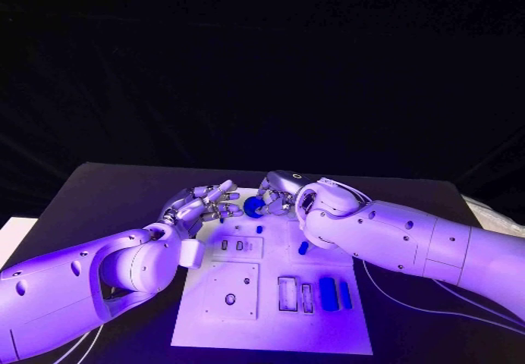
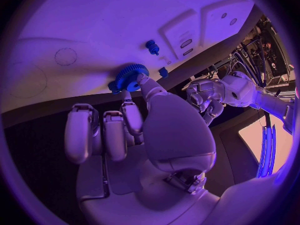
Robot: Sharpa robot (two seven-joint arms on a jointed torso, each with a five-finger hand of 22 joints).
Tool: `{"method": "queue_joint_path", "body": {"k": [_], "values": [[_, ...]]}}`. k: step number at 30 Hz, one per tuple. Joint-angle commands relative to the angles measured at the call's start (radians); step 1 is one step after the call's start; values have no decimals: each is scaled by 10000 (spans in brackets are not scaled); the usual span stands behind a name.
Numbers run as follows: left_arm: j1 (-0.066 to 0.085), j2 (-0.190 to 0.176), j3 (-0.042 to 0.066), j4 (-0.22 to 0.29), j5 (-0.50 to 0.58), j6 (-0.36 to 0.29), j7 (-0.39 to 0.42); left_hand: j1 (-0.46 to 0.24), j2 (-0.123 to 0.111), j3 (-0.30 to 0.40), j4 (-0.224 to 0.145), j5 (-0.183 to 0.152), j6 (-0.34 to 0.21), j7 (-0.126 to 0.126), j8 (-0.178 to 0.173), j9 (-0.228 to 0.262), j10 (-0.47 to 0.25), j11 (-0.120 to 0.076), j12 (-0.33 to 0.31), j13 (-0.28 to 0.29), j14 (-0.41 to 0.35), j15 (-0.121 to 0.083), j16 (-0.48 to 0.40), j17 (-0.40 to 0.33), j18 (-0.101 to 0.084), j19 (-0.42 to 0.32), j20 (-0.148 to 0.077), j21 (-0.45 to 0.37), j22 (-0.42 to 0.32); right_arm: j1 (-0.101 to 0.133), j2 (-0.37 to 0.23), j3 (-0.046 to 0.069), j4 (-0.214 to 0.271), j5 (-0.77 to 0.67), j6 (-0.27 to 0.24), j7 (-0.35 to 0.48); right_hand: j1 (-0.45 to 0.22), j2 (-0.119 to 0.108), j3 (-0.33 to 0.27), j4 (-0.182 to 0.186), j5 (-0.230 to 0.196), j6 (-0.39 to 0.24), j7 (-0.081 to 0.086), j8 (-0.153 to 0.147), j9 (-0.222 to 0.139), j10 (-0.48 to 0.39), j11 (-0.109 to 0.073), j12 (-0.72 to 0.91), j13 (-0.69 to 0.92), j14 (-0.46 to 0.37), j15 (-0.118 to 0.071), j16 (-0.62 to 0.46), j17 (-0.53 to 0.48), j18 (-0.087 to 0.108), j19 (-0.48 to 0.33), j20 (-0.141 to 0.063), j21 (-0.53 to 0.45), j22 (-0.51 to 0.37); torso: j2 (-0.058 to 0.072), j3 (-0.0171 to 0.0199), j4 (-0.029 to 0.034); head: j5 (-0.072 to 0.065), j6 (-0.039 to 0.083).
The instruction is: Assemble the parts on the task board
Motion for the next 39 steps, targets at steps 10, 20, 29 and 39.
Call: {"method": "queue_joint_path", "body": {"k": [10,20,29,39], "values": [[11,8,10,19,-19,125,114,51,73,7,-61,23,-8,48,-40,-9,-13,12,-31,-14,-62,3,67,10,105,34,-31,39,9,-33,35,-18,-25,-94,-122,-15,-498,-664,-447,244,-233,-1675,458,-850,-289,-1148,405,-1385,-1385,732,305,75,913,-72,-118,278,-47,-108,-8,4,0,11,-17],[11,-42,9,12,-19,123,112,51,73,7,-61,23,-8,48,-40,-9,-13,12,-31,-14,-62,3,67,10,105,34,-31,39,9,-57,-1005,3,1004,257,-772,370,-394,-583,-635,428,86,-1437,409,-677,-229,-1018,376,-1222,-1239,725,307,66,902,-72,-101,324,-9,-45,-22,15,-30,-14,-10],[10,-186,8,83,-17,119,118,60,77,10,-73,21,-11,49,-44,-9,-15,13,-37,-15,-68,4,67,22,104,30,-31,43,12,28,-3323,53,2366,1794,-893,1909,64,-383,-455,243,221,-1260,360,-598,-194,-902,317,-1080,-1083,743,256,106,1000,-93,-64,279,49,73,-76,79,-203,8,19],[6,-205,5,98,-16,157,112,63,78,10,-77,20,-12,50,-46,-9,-16,14,-39,-16,-70,4,68,26,104,29,-31,44,13,0,-4434,49,1901,2472,-548,3212,223,-400,-413,138,233,-1231,358,-597,-193,-932,313,-1120,-1117,758,252,142,1087,-112,-37,272,93,167,-84,199,-297,-57,80]]}}
